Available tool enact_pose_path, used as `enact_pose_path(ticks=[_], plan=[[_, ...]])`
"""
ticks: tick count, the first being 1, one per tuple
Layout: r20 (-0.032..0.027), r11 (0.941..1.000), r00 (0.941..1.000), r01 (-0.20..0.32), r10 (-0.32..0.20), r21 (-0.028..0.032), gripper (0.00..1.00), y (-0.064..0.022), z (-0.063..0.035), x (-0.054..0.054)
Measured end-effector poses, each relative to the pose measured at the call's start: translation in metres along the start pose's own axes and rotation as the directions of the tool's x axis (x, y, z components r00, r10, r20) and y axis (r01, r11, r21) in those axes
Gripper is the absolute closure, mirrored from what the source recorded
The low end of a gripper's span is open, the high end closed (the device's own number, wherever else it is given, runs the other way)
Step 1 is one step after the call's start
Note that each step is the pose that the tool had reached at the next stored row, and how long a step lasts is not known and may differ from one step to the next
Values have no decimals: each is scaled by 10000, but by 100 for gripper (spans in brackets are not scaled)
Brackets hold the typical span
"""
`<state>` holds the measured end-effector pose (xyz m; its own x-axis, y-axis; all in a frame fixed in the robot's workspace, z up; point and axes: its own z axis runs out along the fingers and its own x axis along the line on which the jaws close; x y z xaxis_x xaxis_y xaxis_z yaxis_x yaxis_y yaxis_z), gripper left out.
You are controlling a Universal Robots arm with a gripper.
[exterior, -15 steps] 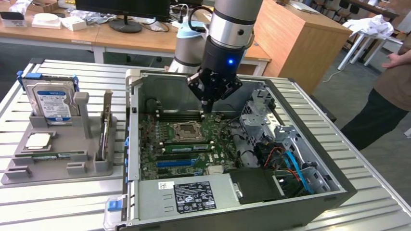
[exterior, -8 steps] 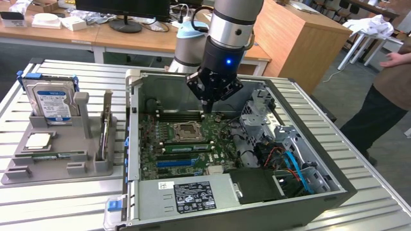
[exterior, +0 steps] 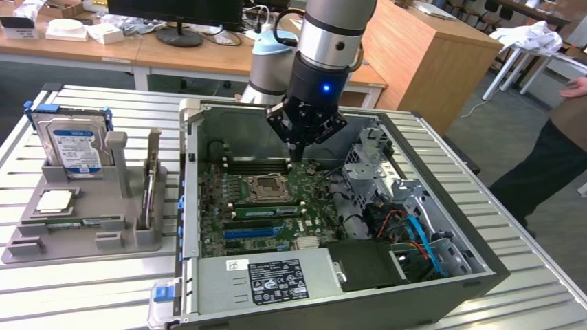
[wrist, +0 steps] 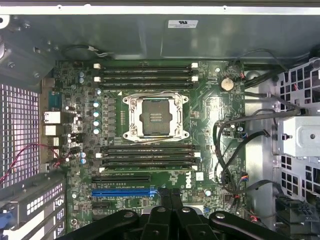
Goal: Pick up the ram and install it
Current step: 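Press down the ram until it locks into place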
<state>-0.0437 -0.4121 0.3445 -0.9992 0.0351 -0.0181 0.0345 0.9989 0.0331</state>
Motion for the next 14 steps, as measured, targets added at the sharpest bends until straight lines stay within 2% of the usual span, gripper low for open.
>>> enact_pose_path(ticks=[14], plan=[[0,10000,10000,2,-2,0,90,-4,3,97]])
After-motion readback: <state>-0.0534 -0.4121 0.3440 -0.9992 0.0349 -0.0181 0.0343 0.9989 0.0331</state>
